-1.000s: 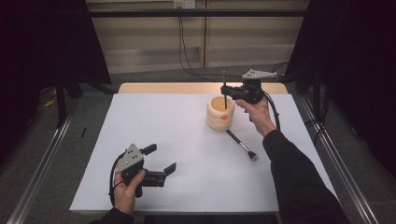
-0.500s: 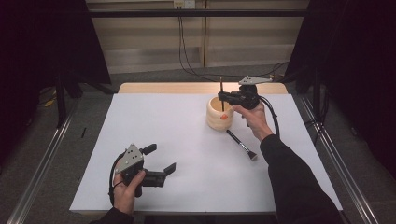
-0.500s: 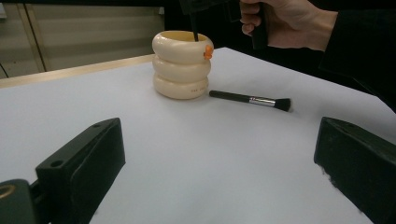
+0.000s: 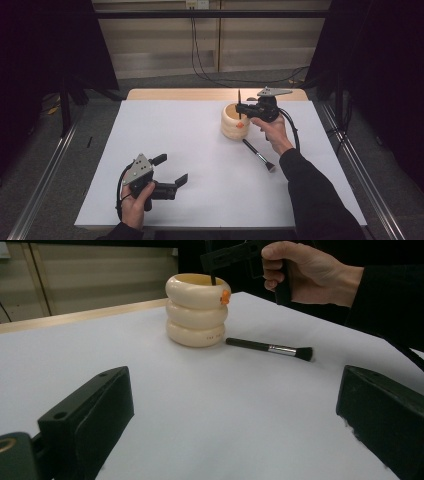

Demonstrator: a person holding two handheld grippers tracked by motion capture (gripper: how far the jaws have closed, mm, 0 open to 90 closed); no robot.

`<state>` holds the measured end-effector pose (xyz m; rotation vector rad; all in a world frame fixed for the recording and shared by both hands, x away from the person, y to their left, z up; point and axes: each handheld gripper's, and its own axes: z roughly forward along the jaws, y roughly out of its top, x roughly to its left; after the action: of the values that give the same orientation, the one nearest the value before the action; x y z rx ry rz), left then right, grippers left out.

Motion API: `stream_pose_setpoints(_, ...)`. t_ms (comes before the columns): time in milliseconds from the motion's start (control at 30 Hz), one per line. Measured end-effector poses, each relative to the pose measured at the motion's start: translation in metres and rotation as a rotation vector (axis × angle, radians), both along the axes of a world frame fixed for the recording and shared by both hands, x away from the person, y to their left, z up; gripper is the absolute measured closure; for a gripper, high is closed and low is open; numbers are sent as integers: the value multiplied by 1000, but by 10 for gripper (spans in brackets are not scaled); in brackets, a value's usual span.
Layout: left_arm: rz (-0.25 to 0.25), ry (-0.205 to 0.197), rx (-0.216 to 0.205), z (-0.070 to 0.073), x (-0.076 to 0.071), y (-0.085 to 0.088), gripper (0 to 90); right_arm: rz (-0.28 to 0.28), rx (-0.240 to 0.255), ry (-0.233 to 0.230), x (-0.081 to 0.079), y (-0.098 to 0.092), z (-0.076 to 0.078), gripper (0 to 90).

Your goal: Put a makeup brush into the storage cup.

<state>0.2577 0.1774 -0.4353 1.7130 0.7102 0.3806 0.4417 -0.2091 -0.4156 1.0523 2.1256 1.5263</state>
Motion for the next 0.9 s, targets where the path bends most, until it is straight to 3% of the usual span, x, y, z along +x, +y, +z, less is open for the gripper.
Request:
stream_pose_setpoints(367,3,-4,0,0,0,1,20,-5,8,-1,0,0,0,721)
stream_pose_setpoints(467,-1,-3,2,0,0,2,20,-1,10,-3,0,0,0,662)
stream_pose_setpoints(600,4,-2,-4,1,0,2,20,15,15,-13,-3,-2,1,498)
stream_pose_setpoints(800,1,5,-11,0,1,4,19,-5,8,-25,-8,-5,4,163)
stream_pose_setpoints(900,-1,2,-8,0,1,6,20,-23,12,-34,-10,-6,7,63)
